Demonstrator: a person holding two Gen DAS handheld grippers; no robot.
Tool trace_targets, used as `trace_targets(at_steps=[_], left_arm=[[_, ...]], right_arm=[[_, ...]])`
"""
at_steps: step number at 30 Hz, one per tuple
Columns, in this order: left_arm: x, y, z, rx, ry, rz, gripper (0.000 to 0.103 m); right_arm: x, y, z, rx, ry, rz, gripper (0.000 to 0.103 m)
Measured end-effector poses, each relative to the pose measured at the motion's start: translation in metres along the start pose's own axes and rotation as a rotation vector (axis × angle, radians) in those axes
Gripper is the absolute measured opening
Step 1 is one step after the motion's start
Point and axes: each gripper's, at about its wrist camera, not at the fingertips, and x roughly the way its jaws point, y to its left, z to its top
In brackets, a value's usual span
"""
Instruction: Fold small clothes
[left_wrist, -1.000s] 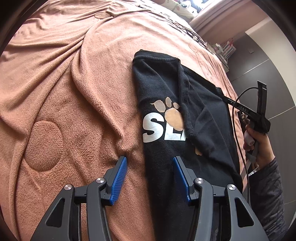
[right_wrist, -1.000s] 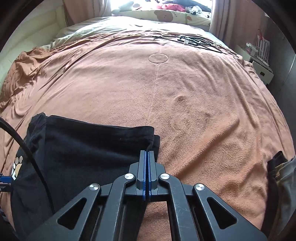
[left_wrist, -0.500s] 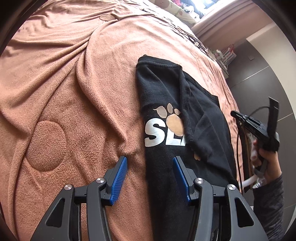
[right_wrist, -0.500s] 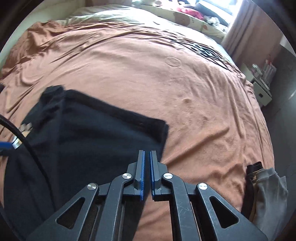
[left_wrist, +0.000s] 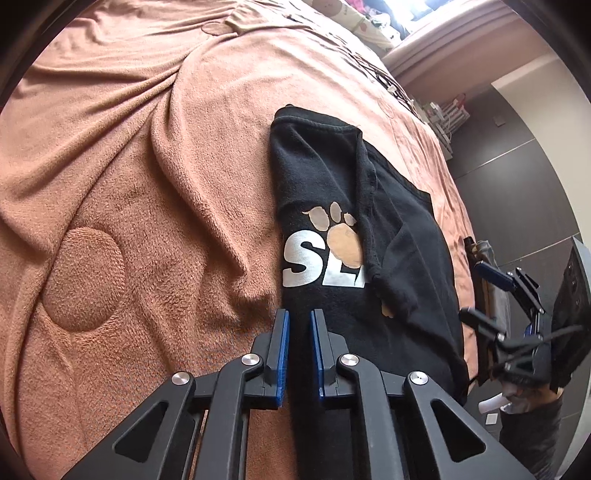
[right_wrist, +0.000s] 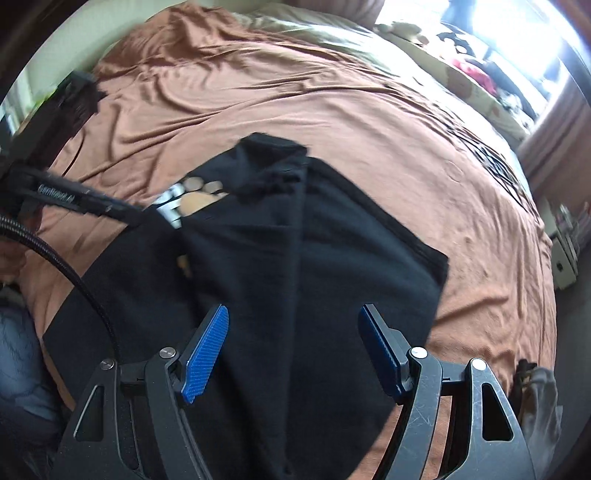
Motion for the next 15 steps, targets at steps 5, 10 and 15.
trace_targets(at_steps=[5,10,15], left_arm=[[0.003,0.001,-0.001,-0.014,0.004,-0.008,0.012],[0.006,0.003,0.0,-0.022,0.012,-0.013,0.012],[0.006,0.001,0.001,-0.006,0.016,-0.005,0.012]], right_arm=[[0.008,0.018,0.004,-0.038,0.025,0.009,0.071],[0.03,0.018,0.006,-0.034,0.055,0.003,0.071],[0.05,0.017,0.008,-0.03,0.055,-0.04,0.071]])
